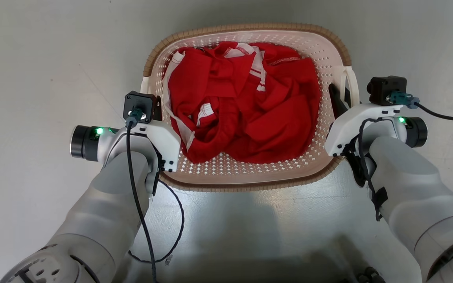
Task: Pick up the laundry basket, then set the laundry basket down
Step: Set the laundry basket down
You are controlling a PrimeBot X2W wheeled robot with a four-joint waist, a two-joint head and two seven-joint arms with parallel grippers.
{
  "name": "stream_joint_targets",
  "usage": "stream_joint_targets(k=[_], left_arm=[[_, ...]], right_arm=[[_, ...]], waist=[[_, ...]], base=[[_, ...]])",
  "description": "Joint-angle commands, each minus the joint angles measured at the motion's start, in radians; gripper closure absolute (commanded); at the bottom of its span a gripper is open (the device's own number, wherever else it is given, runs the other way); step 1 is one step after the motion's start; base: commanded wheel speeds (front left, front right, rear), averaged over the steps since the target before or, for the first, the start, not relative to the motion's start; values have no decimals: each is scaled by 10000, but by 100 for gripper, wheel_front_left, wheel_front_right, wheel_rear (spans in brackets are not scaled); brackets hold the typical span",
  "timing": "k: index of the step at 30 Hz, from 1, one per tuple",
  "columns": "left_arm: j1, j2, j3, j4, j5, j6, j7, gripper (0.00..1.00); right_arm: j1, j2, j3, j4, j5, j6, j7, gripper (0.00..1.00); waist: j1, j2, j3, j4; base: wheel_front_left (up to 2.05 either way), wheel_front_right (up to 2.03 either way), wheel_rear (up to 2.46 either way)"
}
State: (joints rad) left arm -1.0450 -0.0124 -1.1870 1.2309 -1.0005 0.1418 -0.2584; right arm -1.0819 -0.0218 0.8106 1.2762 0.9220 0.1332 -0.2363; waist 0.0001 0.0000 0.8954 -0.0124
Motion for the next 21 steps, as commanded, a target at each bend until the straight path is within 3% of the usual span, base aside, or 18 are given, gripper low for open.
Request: stream_joint_targets(k=[1,12,14,15,16,17,19,21], left_arm=[[188,626,-54,309,337,145,-33,100],[57,626,-8,235,485,80,-33,100],[75,626,-17,194,494,-32,-33,58],[42,626,8,129,514,-33,-33,37],[35,626,19,79,545,-52,-33,0],[35,626,19,79,545,-52,-33,0],[41,626,57,9,576,-110,-33,0],[31,626,66,-93,687,-151,-33,0]], right_arm=[[221,-324,-86,145,-232,-25,-252,100],[212,-290,-895,146,-1127,-25,-253,100],[281,-288,-911,146,-1091,-25,-207,100],[319,-288,-884,145,-1043,-25,-118,87],[328,-288,-868,129,-993,-25,-100,54],[328,-288,-868,129,-993,-25,-100,54],[338,-287,-799,102,-944,-25,-93,0],[373,-287,-734,67,-872,-25,-73,0]], waist=[[-1,0,43,3],[-1,0,256,79],[-1,0,268,129],[-1,0,276,150],[-1,0,283,158],[-1,0,283,158],[-1,0,288,173],[-1,0,283,194]], base=[[0,0,0],[0,0,0],[0,0,0],[0,0,0],[0,0,0],[0,0,0],[0,0,0],[0,0,0]])
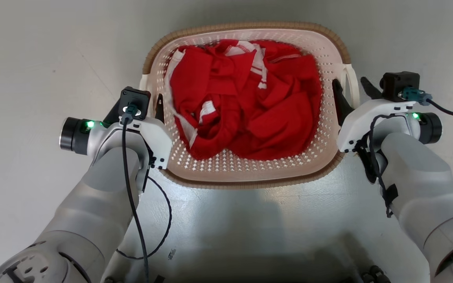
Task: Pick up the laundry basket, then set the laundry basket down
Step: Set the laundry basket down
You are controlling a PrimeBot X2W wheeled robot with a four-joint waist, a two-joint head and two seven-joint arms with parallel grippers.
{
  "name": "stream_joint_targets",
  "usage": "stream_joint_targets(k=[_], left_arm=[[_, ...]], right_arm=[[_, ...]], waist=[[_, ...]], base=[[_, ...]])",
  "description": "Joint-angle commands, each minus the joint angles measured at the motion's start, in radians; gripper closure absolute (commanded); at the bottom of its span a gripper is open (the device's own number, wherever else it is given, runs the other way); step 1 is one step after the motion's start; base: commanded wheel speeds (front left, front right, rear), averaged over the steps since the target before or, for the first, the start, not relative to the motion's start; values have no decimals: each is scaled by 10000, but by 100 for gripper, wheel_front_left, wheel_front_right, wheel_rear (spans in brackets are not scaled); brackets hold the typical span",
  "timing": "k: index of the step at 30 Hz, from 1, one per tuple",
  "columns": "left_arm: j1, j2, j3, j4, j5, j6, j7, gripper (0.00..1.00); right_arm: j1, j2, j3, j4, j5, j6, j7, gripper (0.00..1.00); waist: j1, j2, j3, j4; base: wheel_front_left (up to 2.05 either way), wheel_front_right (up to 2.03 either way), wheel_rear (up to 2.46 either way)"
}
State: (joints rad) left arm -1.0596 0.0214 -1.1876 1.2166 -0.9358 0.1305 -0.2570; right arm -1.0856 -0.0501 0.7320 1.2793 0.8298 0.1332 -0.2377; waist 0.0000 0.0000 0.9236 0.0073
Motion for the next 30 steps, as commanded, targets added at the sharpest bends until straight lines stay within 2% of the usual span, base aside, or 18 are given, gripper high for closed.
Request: stream_joint_targets(k=[1,14,30], left_arm=[[186,288,111,-1,58,-67,-47,0],[593,288,754,-587,559,-309,-47,0],[1672,288,1058,-419,389,-388,-47,0]], right_arm=[[433,-3,94,15,83,-25,-41,0],[764,-2,709,-359,530,-25,63,0],[1456,-1,1333,-353,1136,-25,97,0]], waist=[[0,0,-7,9],[0,0,-526,43],[0,0,-2463,-53]], base=[[0,0,0],[0,0,0],[0,0,0]])
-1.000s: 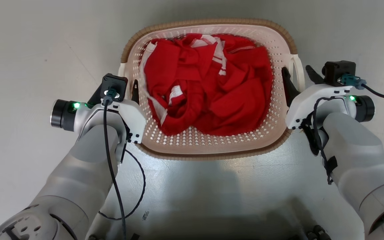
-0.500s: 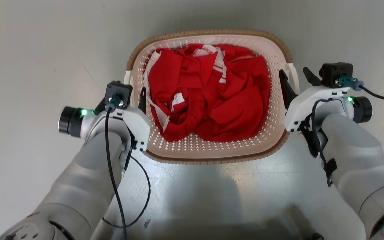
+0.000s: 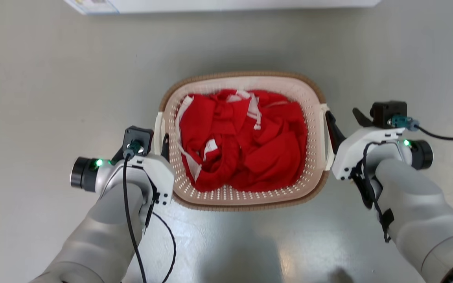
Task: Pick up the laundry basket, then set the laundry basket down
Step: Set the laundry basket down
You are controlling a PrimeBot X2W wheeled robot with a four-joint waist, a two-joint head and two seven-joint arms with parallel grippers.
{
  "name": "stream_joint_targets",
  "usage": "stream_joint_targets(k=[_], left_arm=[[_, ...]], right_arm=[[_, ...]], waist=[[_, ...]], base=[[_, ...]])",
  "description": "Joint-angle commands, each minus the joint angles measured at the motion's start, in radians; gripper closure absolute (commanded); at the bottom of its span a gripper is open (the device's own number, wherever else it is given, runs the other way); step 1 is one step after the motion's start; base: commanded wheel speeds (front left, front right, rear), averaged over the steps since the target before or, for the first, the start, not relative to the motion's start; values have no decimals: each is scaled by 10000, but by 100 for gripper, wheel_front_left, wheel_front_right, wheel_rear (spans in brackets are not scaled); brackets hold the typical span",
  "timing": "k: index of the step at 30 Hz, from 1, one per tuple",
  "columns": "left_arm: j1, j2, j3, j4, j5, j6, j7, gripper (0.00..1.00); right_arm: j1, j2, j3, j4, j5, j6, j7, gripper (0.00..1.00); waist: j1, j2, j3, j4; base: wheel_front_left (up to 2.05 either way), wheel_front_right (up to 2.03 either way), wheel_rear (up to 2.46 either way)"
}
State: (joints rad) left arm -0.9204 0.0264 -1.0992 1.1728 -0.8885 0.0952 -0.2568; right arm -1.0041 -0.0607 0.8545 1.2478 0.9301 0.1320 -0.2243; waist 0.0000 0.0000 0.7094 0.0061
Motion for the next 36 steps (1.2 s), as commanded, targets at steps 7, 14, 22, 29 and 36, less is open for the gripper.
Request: stream_joint_targets(k=[7,14,22,29,36], left_arm=[[765,238,453,84,-174,-79,-49,0],[1269,238,807,25,-94,-101,-49,0],[2194,392,1566,-259,249,-150,-49,0],[2929,598,2361,-766,706,-108,-49,0],[3648,1003,3675,-2320,1784,251,-49,0]], right_arm=[[1042,104,342,14,432,-13,-80,0],[1426,104,405,61,742,-13,-138,0],[2092,104,650,68,1007,-13,-212,0],[2581,104,862,-14,1108,-13,-306,0],[2465,104,390,-303,610,-13,-370,0]], waist=[[0,0,-1363,-53],[0,0,-2278,-68],[0,0,-3617,-167],[0,0,-4652,-270],[0,0,-5301,-282]], base=[[0,0,0],[0,0,0],[0,0,0],[0,0,0],[0,0,0]])
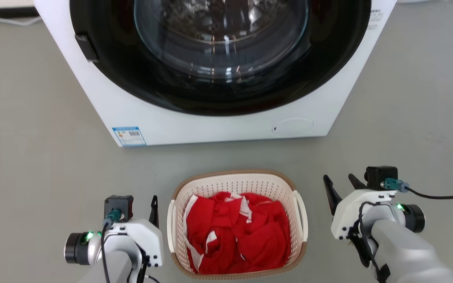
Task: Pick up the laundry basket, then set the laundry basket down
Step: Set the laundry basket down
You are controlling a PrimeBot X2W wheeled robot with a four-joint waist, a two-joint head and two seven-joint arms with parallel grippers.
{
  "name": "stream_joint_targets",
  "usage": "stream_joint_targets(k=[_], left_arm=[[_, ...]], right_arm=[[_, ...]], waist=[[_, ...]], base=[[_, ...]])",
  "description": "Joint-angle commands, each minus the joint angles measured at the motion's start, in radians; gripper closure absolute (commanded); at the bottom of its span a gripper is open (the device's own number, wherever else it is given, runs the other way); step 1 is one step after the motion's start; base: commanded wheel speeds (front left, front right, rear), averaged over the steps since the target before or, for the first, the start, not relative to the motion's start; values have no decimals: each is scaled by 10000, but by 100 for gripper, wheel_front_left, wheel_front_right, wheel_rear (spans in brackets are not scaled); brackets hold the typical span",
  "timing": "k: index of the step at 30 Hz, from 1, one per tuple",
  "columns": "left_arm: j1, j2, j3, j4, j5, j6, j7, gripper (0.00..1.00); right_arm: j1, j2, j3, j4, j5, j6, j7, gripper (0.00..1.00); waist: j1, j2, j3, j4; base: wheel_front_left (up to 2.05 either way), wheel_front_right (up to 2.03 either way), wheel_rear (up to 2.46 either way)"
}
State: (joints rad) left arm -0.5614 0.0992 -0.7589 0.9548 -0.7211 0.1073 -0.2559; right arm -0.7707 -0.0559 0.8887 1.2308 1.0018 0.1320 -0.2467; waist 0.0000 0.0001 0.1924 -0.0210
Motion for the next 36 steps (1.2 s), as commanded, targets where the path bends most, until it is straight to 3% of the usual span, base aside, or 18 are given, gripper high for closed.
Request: stream_joint_targets(k=[1,17,28,36], left_arm=[[199,324,490,-363,272,147,-59,0],[2294,371,3471,-3170,2867,-120,-59,0],[3558,396,4987,-4517,3903,-341,-59,0],[4812,88,6300,-5952,4483,-446,-59,0]], right_arm=[[114,57,-133,-204,-297,-13,-146,0],[1940,-171,-3962,-3182,-4045,-13,-150,0],[3260,-114,-5131,-4583,-5262,-13,-150,0],[4240,-219,-5826,-5686,-5876,-13,-150,0]], waist=[[0,-1,-210,-9],[0,-1,-1389,81],[0,-1,-1804,118],[0,-1,-2067,30]], base=[[0,0,0],[0,0,0],[0,0,0],[0,0,0]])
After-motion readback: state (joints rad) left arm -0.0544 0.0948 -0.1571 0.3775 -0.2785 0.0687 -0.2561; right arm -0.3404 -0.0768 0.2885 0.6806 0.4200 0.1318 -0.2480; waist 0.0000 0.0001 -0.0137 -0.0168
